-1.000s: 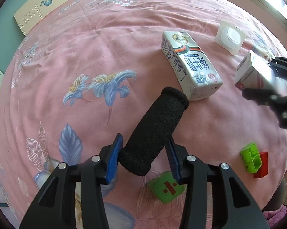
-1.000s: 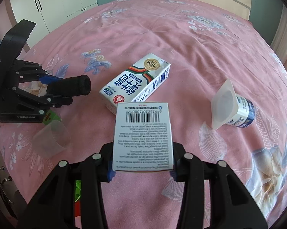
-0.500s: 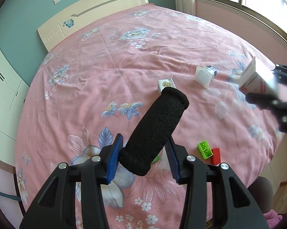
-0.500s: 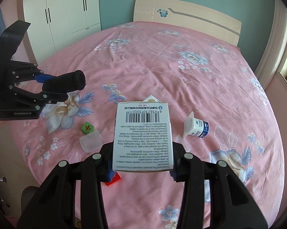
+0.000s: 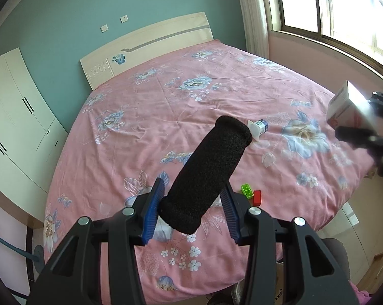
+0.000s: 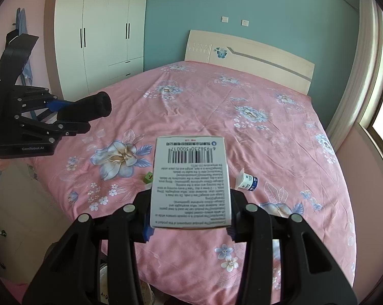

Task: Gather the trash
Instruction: 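Carry the foam tube and white box with both tools over the trash bin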

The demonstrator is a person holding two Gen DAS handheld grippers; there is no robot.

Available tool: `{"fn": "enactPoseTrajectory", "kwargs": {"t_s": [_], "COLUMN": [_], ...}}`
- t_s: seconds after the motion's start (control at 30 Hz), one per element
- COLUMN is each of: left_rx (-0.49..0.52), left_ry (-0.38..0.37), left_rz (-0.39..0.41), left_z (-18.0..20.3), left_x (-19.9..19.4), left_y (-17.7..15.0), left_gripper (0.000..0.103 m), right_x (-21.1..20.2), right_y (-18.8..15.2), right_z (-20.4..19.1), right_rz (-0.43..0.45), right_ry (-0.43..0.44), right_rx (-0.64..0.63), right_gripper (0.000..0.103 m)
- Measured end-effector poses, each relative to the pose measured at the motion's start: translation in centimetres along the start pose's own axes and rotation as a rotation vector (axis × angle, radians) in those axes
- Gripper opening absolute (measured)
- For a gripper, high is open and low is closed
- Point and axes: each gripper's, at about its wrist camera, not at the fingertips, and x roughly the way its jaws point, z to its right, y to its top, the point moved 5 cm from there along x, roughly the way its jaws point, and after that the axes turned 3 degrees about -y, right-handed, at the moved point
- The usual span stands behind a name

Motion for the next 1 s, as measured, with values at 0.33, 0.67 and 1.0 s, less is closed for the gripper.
{"fn": "enactPoseTrajectory", "kwargs": {"t_s": [0.33,0.67,1.0], "left_rx": [-0.006,0.002,-0.009], "left_ry": [0.022,-0.005,-0.066], "left_rz": [0.033,-0.038,-0.169], "left_z": [2.1,3.9,5.6], "left_x": [-6.5,-6.2,-1.0], "left_y": [-4.8,-11.4,-17.9], "left_gripper": [0.047,0.047,0.047], "right_x": [-6.1,-6.2,-2.0], "right_y": [-3.5,-8.7,-14.4], "right_z": [-3.2,-6.4,-9.0], "right_rz": [0.007,-0.058,-0.176], "right_ry": [0.014,0.057,0.115], "right_rx": [-0.054,-0.088,-0.082], "right_gripper": [0.044,0.044,0.044]}}
